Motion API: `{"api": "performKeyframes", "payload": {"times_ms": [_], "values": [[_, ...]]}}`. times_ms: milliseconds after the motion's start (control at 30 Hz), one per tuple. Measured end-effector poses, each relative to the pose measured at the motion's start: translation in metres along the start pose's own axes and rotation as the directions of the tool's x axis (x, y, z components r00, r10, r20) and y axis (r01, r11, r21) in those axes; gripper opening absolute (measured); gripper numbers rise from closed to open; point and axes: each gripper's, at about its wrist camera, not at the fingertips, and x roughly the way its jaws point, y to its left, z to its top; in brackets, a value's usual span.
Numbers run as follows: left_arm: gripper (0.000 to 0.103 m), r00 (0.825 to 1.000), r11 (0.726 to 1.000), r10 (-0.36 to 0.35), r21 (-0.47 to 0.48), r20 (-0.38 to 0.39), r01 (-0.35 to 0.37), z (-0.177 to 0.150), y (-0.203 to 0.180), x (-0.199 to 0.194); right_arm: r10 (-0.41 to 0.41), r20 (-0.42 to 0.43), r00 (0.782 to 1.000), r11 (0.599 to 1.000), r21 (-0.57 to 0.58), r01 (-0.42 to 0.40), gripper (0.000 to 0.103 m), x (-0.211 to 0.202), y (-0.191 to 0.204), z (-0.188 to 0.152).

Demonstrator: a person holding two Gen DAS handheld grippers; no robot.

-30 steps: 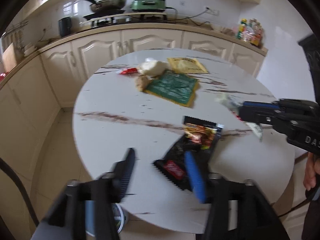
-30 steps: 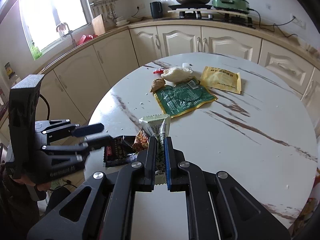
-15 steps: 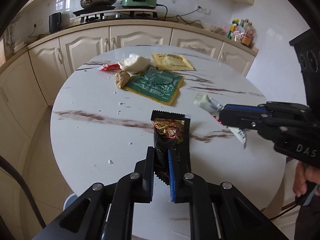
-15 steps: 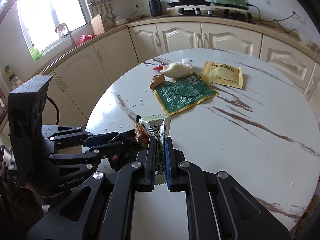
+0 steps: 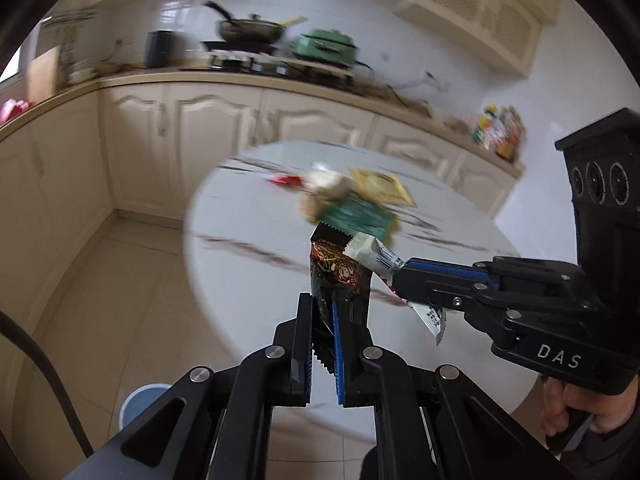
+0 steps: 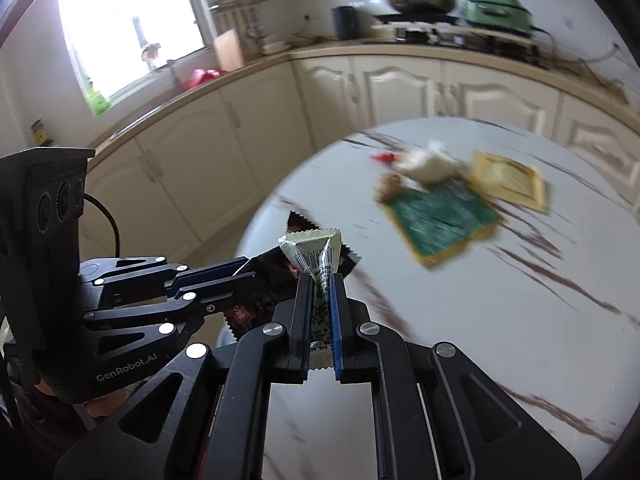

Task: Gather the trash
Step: 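Carry the wrapper and black packet over the blue bin and open the right gripper, then open the left gripper over the blue bin to drop the black packet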

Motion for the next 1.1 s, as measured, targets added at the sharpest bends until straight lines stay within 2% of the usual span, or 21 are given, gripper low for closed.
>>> {"api": "performKeyframes", "payload": {"times_ms": [133, 200, 333, 400, 600, 767, 833, 867, 1000, 1100], "values": [[0.004, 0.996, 0.994, 0.079, -0.072, 0.039, -0.076, -0.013, 0.051, -0.043, 0.073, -0.003, 0.997, 0.995, -0.065, -0.073, 0.009, 0.021, 0.051, 0.017], [0.005, 0.993, 0.988, 0.116, -0.11, 0.035, -0.112, -0.021, 0.075, -0.058, 0.107, -0.013, 0.994, 0.99, -0.094, -0.108, 0.009, 0.036, 0.076, 0.022], [0.005, 0.975, 0.958, 0.219, -0.187, -0.017, -0.219, -0.048, 0.126, -0.073, 0.177, -0.061, 0.982, 0.971, -0.15, -0.185, 0.009, 0.08, 0.132, 0.027], [0.005, 0.969, 0.942, 0.241, -0.228, -0.053, -0.247, -0.06, 0.148, -0.072, 0.194, -0.096, 0.976, 0.964, -0.166, -0.208, 0.009, 0.106, 0.152, 0.026], [0.005, 0.943, 0.888, 0.261, -0.331, -0.207, -0.319, -0.097, 0.212, -0.029, 0.193, -0.245, 0.95, 0.96, -0.151, -0.234, 0.01, 0.209, 0.187, 0.001], [0.005, 0.923, 0.861, 0.216, -0.383, -0.317, -0.333, -0.119, 0.251, 0.025, 0.162, -0.36, 0.919, 0.969, -0.117, -0.216, 0.011, 0.286, 0.189, -0.03], [0.005, 0.908, 0.852, 0.214, -0.386, -0.36, -0.354, -0.126, 0.267, 0.047, 0.161, -0.393, 0.905, 0.972, -0.094, -0.214, 0.012, 0.307, 0.186, -0.039], [0.005, 0.904, 0.846, 0.211, -0.394, -0.372, -0.359, -0.128, 0.275, 0.055, 0.179, -0.414, 0.893, 0.973, -0.06, -0.223, 0.014, 0.322, 0.182, -0.045], [0.007, 0.883, 0.827, 0.201, -0.41, -0.425, -0.385, -0.136, 0.303, 0.086, 0.181, -0.462, 0.868, 0.978, -0.009, -0.209, 0.018, 0.357, 0.168, -0.059], [0.009, 0.867, 0.816, 0.188, -0.417, -0.462, -0.399, -0.135, 0.313, 0.109, 0.19, -0.482, 0.855, 0.978, 0.013, -0.21, 0.03, 0.374, 0.161, -0.064]]}}
